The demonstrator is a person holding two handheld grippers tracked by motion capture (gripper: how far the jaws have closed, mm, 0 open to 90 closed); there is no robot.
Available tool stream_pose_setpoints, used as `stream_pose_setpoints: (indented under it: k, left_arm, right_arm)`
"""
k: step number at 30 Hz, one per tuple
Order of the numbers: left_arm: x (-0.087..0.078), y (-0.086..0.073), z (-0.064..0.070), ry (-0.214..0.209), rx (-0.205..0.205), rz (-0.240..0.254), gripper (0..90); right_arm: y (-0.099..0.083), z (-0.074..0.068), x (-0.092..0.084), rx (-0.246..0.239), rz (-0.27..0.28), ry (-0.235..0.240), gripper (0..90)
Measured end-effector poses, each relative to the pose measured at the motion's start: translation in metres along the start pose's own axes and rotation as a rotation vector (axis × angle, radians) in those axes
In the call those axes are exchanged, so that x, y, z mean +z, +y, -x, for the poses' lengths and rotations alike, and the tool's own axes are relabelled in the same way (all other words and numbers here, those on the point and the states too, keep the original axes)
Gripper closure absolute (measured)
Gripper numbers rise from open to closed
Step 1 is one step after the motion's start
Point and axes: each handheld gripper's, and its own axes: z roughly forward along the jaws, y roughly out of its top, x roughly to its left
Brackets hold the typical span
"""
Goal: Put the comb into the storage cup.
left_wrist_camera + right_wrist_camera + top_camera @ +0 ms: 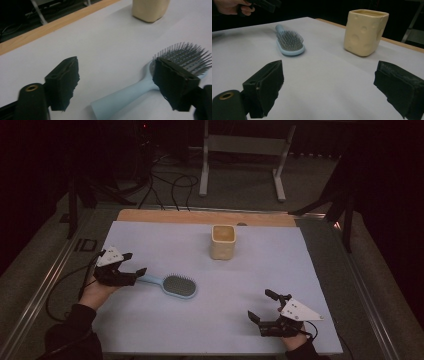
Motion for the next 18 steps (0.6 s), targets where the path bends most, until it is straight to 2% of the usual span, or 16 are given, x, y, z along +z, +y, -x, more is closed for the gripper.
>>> stream_pose_setpoints:
  k: [2, 3, 4, 6, 9, 13, 15, 18]
  left_arm:
    - [0.003, -0.003, 0.001, 0.015, 0.002, 0.002, 26.1]
    - [0.004, -0.003, 0.001, 0.027, 0.006, -0.001, 35.2]
    - [0.006, -0.004, 0.001, 0.036, 0.003, -0.013, 36.8]
    - [0.01, -0.004, 0.0, 0.021, -0.013, -0.032, 40.9]
    - [0.016, -0.005, -0.001, 0.038, -0.026, -0.069, 46.4]
    - [0.022, -0.007, -0.002, 0.072, -0.035, -0.106, 58.1]
    - [0.025, -0.008, -0.004, 0.081, -0.046, -0.116, 63.7]
    - [0.028, -0.008, -0.005, 0.1, -0.04, -0.125, 68.5]
  right_arm:
    - [0.0, 0.0, 0.0, 0.0, -0.002, 0.0, 8.6]
    - [0.0, 0.0, 0.0, 0.003, -0.003, 0.0, 8.6]
    - [0.0, 0.0, 0.0, 0.002, -0.003, 0.001, 8.6]
    - [0.0, 0.0, 0.0, -0.001, -0.002, 0.001, 8.6]
    - [0.0, 0.0, 0.0, 0.002, -0.004, 0.001, 8.6]
    - [0.0, 0.0, 0.0, 0.0, -0.002, 0.002, 8.6]
    - [-0.001, 0.0, 0.0, 0.007, -0.004, 0.002, 8.6]
    - [0.0, 0.0, 0.0, 0.001, -0.003, 0.003, 8.6]
